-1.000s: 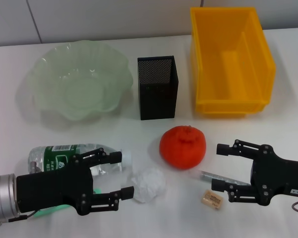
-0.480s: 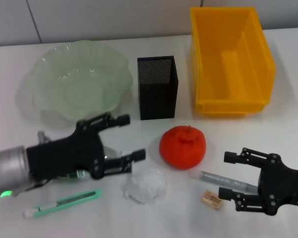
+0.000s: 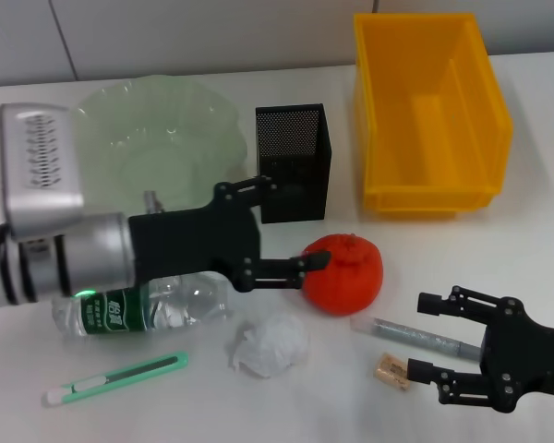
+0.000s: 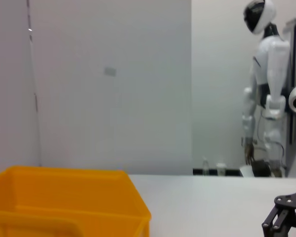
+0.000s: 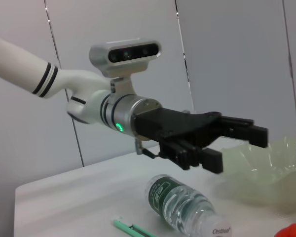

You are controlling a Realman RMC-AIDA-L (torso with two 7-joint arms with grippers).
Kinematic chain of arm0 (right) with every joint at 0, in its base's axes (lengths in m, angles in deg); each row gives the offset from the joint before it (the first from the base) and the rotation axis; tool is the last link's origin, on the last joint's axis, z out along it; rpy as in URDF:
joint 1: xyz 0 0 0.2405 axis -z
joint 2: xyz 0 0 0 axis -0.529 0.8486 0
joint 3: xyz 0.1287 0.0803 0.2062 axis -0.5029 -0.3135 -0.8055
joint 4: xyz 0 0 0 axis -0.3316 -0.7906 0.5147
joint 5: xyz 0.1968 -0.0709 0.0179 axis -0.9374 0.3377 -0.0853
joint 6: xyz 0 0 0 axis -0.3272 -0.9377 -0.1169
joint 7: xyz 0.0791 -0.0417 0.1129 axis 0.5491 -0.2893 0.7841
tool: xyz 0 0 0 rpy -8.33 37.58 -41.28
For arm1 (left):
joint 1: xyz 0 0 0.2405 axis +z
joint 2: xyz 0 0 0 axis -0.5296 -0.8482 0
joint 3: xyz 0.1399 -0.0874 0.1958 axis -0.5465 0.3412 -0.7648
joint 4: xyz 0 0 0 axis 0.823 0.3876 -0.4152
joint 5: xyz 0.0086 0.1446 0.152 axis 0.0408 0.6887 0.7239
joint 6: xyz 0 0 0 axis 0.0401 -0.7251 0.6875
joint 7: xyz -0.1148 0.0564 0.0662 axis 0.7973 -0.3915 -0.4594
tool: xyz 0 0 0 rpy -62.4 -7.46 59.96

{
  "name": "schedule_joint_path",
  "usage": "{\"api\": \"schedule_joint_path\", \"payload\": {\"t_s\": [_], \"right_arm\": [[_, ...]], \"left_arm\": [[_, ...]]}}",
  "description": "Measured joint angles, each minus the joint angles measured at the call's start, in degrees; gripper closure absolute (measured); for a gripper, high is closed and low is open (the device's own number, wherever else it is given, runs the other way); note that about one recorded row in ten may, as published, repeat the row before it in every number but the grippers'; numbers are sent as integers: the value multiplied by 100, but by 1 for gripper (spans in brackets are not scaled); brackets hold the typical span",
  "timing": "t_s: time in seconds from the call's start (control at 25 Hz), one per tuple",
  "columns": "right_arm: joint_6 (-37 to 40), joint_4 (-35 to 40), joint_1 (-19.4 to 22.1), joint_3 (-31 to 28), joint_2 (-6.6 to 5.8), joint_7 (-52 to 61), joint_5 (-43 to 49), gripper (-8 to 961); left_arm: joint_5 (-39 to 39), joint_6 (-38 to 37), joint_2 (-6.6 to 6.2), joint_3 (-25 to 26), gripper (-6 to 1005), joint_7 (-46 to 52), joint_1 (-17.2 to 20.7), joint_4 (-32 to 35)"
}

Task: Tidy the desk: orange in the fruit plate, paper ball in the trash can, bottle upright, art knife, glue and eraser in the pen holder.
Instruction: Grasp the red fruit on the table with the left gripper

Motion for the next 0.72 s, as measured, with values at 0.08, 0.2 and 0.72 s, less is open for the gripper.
{"api": "schedule_joint_path", "payload": {"t_s": [0.08, 0.2, 0.72], "right_arm": [[-25, -18, 1, 0, -3, 0, 11, 146], [-43, -28, 2, -9, -4, 0, 19, 147], [-120, -26, 176, -19, -11, 0, 34, 147]], "left_arm": [[-409, 376, 0, -698, 159, -13, -209, 31], [-599, 585, 0, -1002, 159, 1, -264, 67], [-2530, 2634, -1, -4085, 160, 437, -309, 824]]}}
